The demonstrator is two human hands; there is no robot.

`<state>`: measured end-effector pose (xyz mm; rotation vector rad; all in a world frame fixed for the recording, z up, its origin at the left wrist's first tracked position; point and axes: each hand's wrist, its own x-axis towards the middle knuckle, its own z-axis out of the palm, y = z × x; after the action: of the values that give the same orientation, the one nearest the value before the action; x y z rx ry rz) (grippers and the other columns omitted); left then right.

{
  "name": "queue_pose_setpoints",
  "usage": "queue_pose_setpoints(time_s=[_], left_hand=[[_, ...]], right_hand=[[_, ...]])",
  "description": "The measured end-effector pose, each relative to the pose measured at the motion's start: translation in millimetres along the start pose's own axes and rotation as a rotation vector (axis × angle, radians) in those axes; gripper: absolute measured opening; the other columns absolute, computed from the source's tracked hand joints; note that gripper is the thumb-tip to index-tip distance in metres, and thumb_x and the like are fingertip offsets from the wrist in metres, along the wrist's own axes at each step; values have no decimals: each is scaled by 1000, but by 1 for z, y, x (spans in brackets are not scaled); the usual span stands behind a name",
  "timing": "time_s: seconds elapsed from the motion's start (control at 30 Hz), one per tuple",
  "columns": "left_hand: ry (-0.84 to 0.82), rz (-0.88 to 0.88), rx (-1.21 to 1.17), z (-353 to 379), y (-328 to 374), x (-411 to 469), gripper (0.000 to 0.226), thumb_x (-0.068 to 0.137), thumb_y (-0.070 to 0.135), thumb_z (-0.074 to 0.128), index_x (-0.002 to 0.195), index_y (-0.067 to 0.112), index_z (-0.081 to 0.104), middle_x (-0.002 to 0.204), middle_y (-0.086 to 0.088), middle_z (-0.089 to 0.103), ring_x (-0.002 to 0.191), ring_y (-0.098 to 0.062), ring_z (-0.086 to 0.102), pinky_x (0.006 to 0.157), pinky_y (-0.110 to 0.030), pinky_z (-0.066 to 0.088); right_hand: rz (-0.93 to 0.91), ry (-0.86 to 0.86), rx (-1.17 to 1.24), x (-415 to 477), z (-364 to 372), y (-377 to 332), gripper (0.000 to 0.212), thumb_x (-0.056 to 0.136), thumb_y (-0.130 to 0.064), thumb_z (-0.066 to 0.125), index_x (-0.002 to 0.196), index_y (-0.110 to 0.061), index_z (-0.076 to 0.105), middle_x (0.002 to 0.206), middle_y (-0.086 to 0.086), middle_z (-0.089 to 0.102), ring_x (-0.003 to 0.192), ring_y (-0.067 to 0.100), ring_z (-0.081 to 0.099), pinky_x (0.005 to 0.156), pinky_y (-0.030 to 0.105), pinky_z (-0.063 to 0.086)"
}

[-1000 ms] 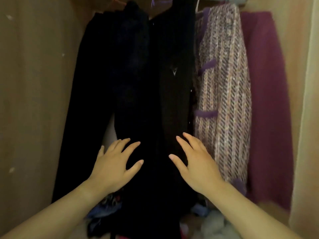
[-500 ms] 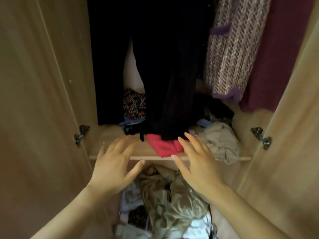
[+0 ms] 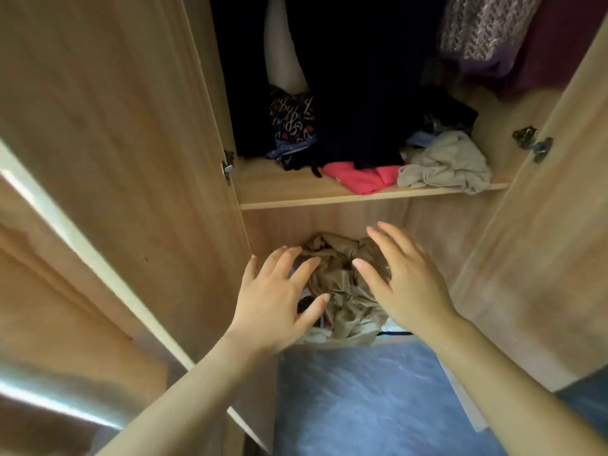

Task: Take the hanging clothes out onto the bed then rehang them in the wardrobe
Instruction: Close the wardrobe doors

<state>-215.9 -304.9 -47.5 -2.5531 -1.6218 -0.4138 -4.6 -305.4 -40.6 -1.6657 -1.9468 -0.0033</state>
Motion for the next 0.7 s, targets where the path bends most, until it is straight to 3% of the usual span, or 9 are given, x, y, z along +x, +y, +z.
queue_pose_setpoints(time_s=[0.27, 0.4, 0.53, 0.7], left_hand=[[-29, 96, -45, -20, -30, -84, 60, 89, 61, 26, 137, 30, 42, 143, -2, 44, 137, -24, 34, 109, -54, 26], [19, 91, -38, -38, -53, -119, 56, 90, 58, 30, 135, 28, 46, 139, -3, 48, 132, -26, 42, 105, -52, 33], [71, 4, -4, -54, -87, -149, 53, 92, 57, 34, 132, 26, 49, 134, -4, 52, 125, -26, 48, 101, -48, 39], [87, -156, -36, -68, -136, -174, 55, 89, 59, 30, 130, 28, 49, 136, 1, 50, 127, -24, 46, 104, -50, 40]], right_hand=[[61, 11, -46, -71, -9, -69, 63, 88, -54, 35, 137, -16, 43, 145, 3, 39, 133, 22, 34, 106, 35, 30], [11, -1, -38, -82, -10, -106, 62, 89, -56, 35, 137, -17, 43, 145, 1, 39, 134, 20, 33, 106, 33, 30], [-68, -31, 1, -77, -1, -140, 54, 92, -45, 47, 138, -15, 43, 145, 2, 39, 134, 19, 30, 108, 32, 26], [-124, -68, 103, -65, 26, -185, 54, 91, -43, 51, 138, -18, 43, 144, -2, 40, 134, 16, 33, 106, 32, 31]])
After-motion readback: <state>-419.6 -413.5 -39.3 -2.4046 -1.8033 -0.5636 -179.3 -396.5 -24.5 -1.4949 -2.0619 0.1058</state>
